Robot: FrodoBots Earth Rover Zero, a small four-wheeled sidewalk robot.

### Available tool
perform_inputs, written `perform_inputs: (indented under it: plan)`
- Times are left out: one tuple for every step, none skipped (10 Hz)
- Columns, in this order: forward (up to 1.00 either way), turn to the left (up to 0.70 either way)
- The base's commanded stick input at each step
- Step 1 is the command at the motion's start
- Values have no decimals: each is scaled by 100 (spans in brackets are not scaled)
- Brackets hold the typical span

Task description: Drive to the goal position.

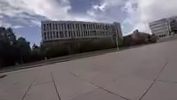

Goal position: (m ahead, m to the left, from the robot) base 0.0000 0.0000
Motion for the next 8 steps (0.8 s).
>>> perform_inputs:
  plan:
    - [46, 0]
    - [50, 0]
    - [53, 0]
    - [56, 0]
    - [59, 0]
    - [63, 0]
    - [66, 0]
    - [69, 0]
